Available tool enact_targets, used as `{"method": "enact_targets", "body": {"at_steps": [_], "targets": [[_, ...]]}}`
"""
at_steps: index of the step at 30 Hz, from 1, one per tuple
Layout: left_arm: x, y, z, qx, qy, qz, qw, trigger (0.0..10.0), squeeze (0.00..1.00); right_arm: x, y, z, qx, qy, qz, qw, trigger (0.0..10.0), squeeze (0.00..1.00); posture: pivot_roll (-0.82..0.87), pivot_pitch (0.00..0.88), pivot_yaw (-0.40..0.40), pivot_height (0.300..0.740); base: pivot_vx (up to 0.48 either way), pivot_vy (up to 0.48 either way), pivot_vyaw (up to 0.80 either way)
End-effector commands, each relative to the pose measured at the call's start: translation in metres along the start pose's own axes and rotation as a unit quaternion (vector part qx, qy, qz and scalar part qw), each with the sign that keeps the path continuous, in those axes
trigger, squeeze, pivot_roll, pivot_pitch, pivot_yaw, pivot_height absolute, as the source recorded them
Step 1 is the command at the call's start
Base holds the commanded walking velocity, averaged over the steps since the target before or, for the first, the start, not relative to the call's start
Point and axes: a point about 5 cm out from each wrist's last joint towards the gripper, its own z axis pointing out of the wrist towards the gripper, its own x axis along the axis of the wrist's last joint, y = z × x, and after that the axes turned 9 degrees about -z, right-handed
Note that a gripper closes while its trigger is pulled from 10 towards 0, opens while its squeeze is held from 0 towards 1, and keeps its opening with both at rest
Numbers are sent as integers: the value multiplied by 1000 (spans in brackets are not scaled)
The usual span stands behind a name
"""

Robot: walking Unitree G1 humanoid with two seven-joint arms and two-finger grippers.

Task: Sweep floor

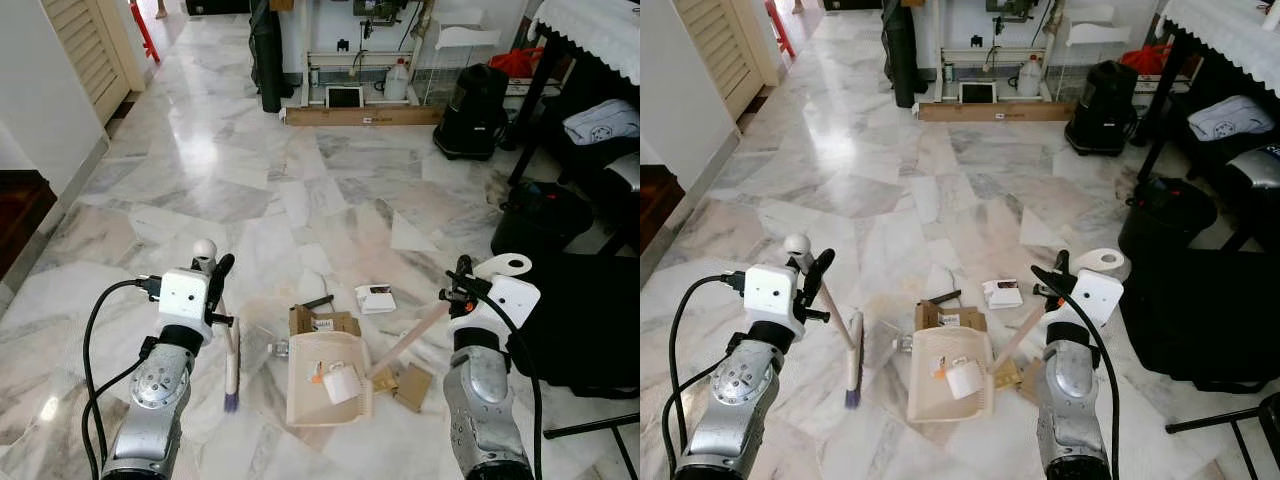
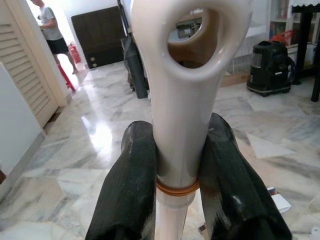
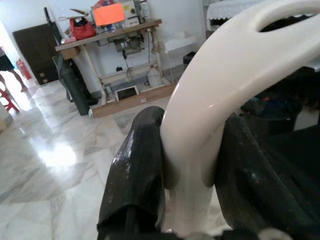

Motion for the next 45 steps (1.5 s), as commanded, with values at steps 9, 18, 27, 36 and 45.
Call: {"method": "enact_targets", "body": {"at_steps": [9, 18, 27, 36, 45], "targets": [[7, -5, -2, 5, 19, 11, 1000, 10000, 0, 6, -6, 6, 9, 11, 0, 1000, 10000, 0, 128, 0, -2, 740, 0, 0, 800], [5, -6, -4, 8, 12, 9, 1000, 10000, 0, 4, -8, 5, 13, 7, 1, 1000, 10000, 0, 127, 0, 1, 740, 0, 0, 800], [5, -8, -3, 11, 10, 11, 1000, 10000, 0, 3, -10, 5, 14, 4, 2, 1000, 10000, 0, 140, 0, 1, 740, 0, 0, 800], [5, -11, -6, 18, 6, 10, 1000, 10000, 0, 0, -11, 3, 17, -3, 3, 1000, 10000, 0, 148, 9, -1, 740, 0, 0, 800], [5, -12, -6, 19, 5, 11, 1000, 10000, 0, -1, -10, 3, 17, -6, 1, 1000, 10000, 0, 143, 28, 0, 740, 0, 0, 800]]}}
